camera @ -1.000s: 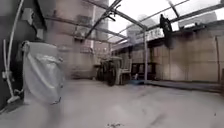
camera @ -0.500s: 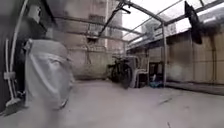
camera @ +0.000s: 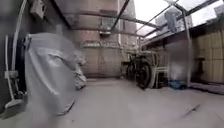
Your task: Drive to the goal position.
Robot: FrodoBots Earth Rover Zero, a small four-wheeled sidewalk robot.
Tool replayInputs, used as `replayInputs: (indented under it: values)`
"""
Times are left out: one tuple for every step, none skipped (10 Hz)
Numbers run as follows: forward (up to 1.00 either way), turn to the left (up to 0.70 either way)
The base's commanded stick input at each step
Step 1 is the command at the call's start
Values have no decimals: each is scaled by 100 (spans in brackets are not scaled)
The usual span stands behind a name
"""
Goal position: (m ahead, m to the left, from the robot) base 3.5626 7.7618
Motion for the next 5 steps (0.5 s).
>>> replayInputs:
  values:
    - [-70,0]
    - [-70,0]
    - [-70,4]
    - [-58,30]
    - [0,45]
